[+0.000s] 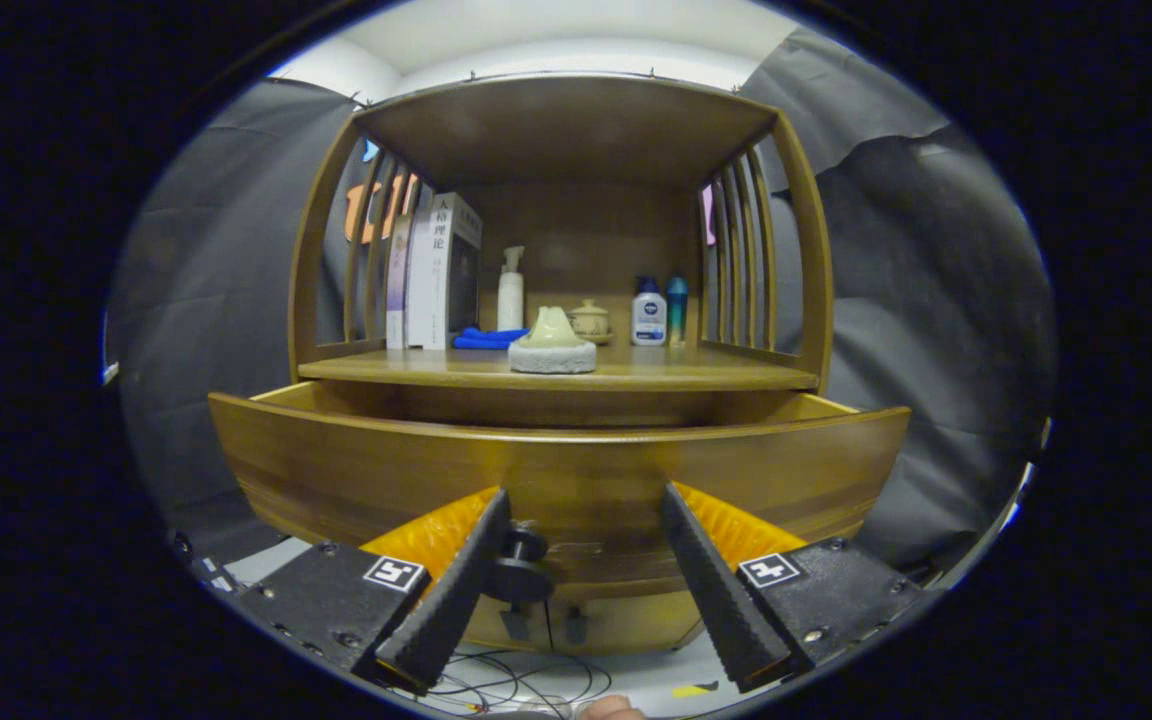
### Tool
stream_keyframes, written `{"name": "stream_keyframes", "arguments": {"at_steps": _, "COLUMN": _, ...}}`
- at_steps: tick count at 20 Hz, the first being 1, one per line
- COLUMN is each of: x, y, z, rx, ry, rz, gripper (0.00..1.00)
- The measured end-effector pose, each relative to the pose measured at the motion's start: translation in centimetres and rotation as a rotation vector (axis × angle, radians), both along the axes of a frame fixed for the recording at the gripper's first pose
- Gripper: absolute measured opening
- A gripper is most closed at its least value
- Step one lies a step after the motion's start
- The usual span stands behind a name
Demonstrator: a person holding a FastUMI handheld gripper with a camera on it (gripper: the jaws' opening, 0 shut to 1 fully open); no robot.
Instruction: Pull open the drawer, take out the items inside it, and place them on the countertop above the cabinet.
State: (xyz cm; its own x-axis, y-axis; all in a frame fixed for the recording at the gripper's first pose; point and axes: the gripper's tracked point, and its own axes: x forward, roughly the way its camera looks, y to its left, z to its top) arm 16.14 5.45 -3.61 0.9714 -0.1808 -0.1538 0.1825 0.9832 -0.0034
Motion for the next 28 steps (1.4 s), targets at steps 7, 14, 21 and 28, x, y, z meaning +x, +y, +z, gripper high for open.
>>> {"name": "stream_keyframes", "arguments": {"at_steps": 7, "x": 2.9, "y": -0.4, "z": 0.2, "rx": 0.006, "ry": 0.012, "rz": -0.005, "gripper": 0.99}}
{"name": "stream_keyframes", "arguments": {"at_steps": 14, "x": 3.8, "y": -0.5, "z": 0.2, "rx": 0.002, "ry": 0.008, "rz": -0.004, "gripper": 1.00}}
{"name": "stream_keyframes", "arguments": {"at_steps": 21, "x": 4.9, "y": -0.7, "z": 0.2, "rx": 0.004, "ry": 0.008, "rz": -0.004, "gripper": 0.99}}
{"name": "stream_keyframes", "arguments": {"at_steps": 28, "x": 6.2, "y": -0.9, "z": 0.2, "rx": 0.009, "ry": 0.014, "rz": -0.006, "gripper": 1.00}}
